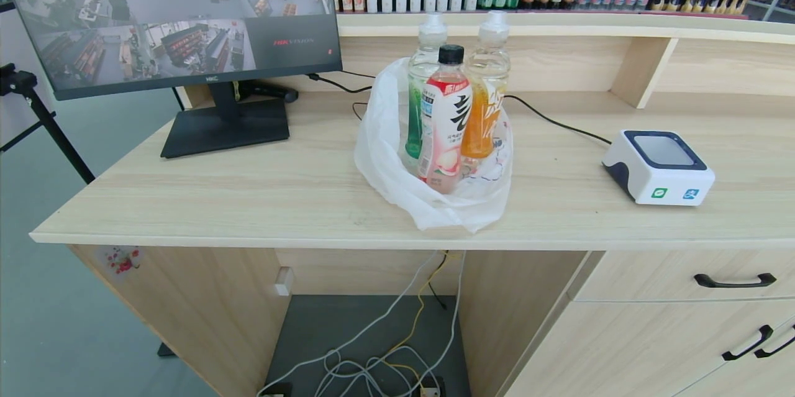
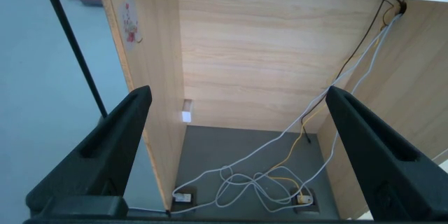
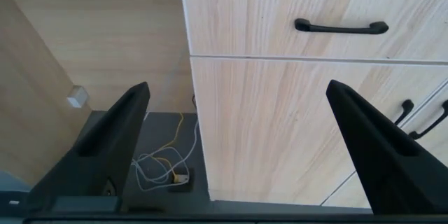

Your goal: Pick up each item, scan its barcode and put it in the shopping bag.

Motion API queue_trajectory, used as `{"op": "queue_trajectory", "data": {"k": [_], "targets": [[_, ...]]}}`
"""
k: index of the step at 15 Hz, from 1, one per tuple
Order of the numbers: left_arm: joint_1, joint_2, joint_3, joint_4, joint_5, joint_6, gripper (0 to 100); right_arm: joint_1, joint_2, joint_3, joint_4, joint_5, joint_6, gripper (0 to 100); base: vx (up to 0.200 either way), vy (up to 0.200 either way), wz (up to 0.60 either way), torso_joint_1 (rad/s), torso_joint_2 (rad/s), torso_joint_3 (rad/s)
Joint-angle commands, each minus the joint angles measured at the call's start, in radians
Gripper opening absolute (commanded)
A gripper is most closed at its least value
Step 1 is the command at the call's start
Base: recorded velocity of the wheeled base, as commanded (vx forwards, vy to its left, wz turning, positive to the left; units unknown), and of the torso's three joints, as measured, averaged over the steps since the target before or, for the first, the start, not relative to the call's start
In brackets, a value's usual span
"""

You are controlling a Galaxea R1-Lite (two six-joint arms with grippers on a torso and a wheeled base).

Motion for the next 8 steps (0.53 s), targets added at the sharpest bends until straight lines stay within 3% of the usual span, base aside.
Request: {"op": "queue_trajectory", "data": {"k": [1, 4, 8], "targets": [[0.0, 0.0, 0.0, 0.0, 0.0, 0.001, 100, 0.003, -0.007, 0.001, 0.0, 0.001, 0.004, 100, 0.0, 0.0, 0.0, 0.0, 0.0, 0.0], [0.0, 0.0, 0.0, 0.0, 0.0, -0.005, 100, 0.003, -0.007, -0.001, 0.0, 0.001, 0.004, 100, 0.0, 0.0, 0.0, 0.0, 0.0, 0.0], [0.001, 0.0, 0.0, 0.0, 0.0, -0.012, 100, 0.003, -0.007, 0.001, 0.0, 0.001, 0.003, 100, 0.0, -0.2, 0.0, 0.005, 0.0, 0.006]]}}
